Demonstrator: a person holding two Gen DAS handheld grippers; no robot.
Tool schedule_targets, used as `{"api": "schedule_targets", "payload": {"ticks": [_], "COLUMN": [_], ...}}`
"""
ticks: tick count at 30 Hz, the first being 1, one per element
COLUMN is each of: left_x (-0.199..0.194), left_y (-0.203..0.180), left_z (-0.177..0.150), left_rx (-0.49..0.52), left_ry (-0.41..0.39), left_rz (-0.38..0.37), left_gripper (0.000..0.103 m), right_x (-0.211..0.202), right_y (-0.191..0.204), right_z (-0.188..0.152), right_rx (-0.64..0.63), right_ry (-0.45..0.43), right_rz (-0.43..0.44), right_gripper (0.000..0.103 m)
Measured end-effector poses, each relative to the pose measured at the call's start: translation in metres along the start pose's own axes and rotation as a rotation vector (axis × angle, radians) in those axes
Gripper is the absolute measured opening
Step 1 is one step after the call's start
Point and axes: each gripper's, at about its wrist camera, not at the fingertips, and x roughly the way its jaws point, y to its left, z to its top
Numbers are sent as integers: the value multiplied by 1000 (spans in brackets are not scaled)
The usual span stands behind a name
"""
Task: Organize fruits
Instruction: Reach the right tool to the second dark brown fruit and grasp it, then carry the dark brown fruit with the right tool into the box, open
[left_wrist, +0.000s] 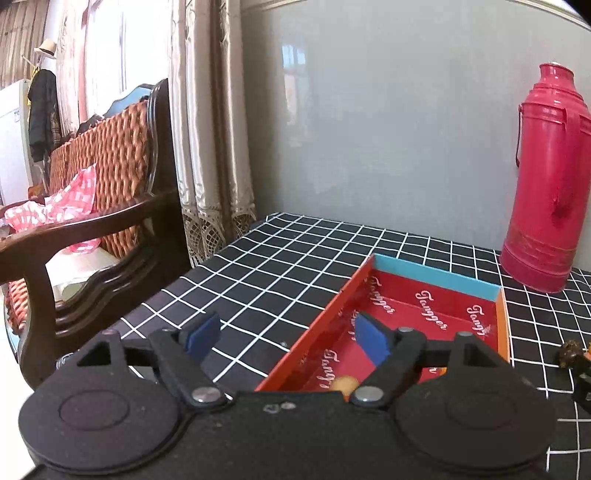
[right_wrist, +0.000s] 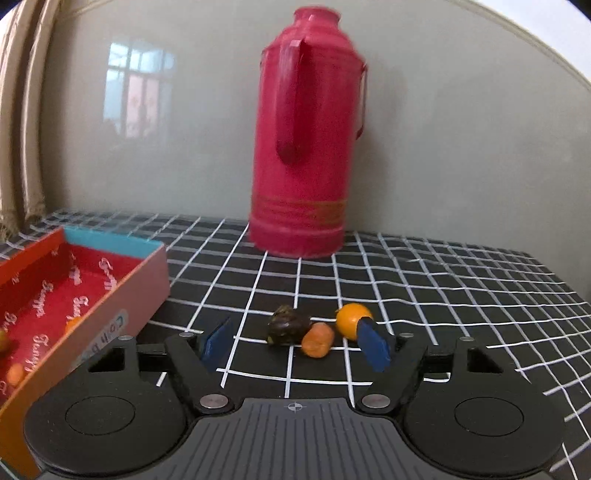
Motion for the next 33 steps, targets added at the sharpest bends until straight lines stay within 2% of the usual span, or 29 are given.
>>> {"api": "schedule_targets", "payload": {"ticks": [4, 9, 11, 17, 19, 21, 24, 29, 33], "left_x": [1, -3, -5, -4, -2, 0, 3, 5, 6], "left_y": [0, 3, 8, 23, 29, 32, 34, 38, 42], "left_z": [3, 5, 7, 11, 13, 14, 14, 14, 14], "left_rx": [-17, -46, -69, -124, -139, -146, -154, -173, -180], "left_ry": [1, -21, -33, -48, -45, -40, -25, -6, -4], "left_rz": [-17, -8, 10, 93, 105, 110, 116, 122, 140], "left_gripper": [73, 77, 82, 87, 87, 87, 87, 87, 89], "right_x": [18, 42, 49, 65, 71, 74, 75, 67, 47], "right_y": [4, 6, 6, 9, 12, 12, 11, 9, 12], "right_z": [6, 8, 8, 8, 9, 8, 8, 8, 14], "right_rx": [-73, -119, -133, -166, -185, -187, -192, -155, -122], "right_ry": [9, 42, 52, 86, 98, 114, 115, 101, 42], "right_rz": [26, 64, 63, 63, 62, 61, 47, 82, 149], "right_gripper": [74, 62, 61, 59, 55, 45, 38, 37, 37]}}
